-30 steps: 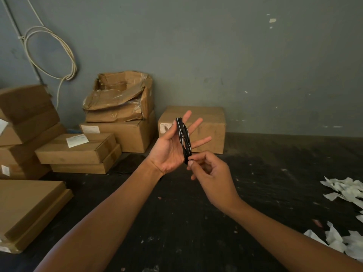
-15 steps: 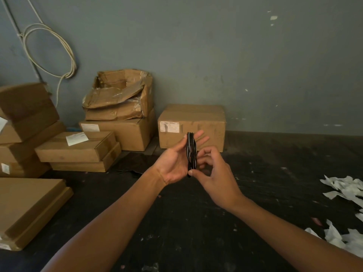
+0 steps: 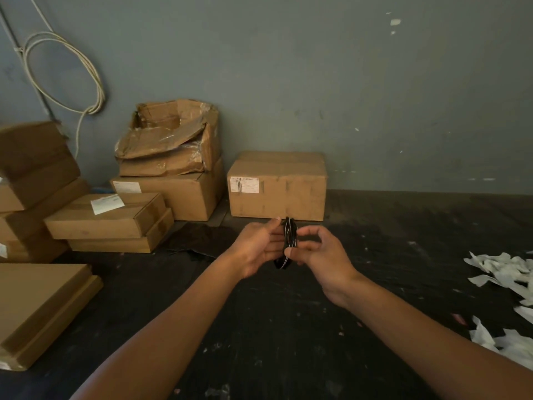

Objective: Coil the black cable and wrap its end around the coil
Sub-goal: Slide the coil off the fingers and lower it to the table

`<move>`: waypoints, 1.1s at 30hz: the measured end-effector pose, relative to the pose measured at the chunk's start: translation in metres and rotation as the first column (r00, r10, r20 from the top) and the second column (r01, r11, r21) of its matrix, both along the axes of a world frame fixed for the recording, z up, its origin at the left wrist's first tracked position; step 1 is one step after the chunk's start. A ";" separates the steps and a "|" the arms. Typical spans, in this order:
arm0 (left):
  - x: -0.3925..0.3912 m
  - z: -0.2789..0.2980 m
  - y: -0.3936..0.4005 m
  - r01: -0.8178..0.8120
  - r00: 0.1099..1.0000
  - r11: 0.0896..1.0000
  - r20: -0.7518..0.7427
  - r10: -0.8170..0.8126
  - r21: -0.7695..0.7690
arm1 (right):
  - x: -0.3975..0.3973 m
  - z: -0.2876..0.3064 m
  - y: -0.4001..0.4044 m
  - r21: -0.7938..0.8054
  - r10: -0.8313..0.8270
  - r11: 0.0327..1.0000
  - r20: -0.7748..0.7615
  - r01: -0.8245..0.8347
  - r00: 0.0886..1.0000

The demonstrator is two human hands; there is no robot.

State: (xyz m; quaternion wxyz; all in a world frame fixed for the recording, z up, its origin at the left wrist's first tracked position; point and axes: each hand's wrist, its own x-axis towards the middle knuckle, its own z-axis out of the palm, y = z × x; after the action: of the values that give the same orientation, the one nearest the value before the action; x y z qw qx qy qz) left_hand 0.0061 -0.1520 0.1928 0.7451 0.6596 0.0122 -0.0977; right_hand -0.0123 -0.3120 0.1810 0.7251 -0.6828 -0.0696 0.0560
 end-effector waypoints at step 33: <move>-0.033 -0.116 -0.028 -0.397 0.643 0.704 0.726 -0.244 0.589 | -0.012 -0.075 -0.074 0.025 0.045 0.999 -0.567 -0.037 0.823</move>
State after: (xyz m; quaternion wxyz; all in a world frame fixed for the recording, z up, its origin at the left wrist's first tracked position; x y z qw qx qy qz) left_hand -0.0270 -0.1799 0.0773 0.3704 0.8672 -0.2349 0.2359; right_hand -0.0239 -0.3855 0.1060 0.7161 -0.6290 0.1339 0.2713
